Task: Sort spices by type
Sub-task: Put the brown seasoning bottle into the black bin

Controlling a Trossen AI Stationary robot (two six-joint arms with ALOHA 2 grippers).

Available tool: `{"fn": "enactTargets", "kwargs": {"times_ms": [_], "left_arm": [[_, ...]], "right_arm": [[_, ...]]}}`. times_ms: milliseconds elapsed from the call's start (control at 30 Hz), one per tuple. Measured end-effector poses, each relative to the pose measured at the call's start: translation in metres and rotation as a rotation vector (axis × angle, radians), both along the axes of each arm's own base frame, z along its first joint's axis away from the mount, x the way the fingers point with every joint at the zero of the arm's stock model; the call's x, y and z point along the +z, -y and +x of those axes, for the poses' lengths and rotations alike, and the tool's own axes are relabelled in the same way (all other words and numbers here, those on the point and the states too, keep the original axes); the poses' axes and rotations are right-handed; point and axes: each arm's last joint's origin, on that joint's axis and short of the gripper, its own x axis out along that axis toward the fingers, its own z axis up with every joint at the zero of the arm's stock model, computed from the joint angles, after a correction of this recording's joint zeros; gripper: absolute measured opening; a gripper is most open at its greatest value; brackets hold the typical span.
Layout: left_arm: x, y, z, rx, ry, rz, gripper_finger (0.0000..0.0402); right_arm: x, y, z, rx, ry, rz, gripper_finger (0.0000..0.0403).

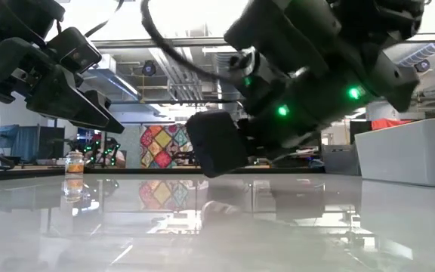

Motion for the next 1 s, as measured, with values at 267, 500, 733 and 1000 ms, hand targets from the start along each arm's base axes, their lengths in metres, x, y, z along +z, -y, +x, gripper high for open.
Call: {"fn": "enactTargets", "kwargs": {"times_ms": [267,500,733,1000], "left_arm": [[0.0,0.0,0.0,-0.007,-0.002,-0.003,0.0207],[0.0,0.001,0.0,-0.024,-0.006,-0.012,0.0207],[-0.002,0.0,-0.001,-0.017,-0.029,-0.017,0.0207],[-0.004,0.0,-0.002,-0.008,-0.05,-0.025,0.0207]], "right_arm": [[0.036,0.011,0.014,0.1,-0.169,0.051,0.0182],[0.108,0.054,0.004,0.174,-0.43,0.172,0.0185],[0.17,0.117,-0.047,0.063,-0.729,0.209,0.0182],[0.206,0.195,-0.105,-0.073,-0.997,0.339,0.0181]]}}
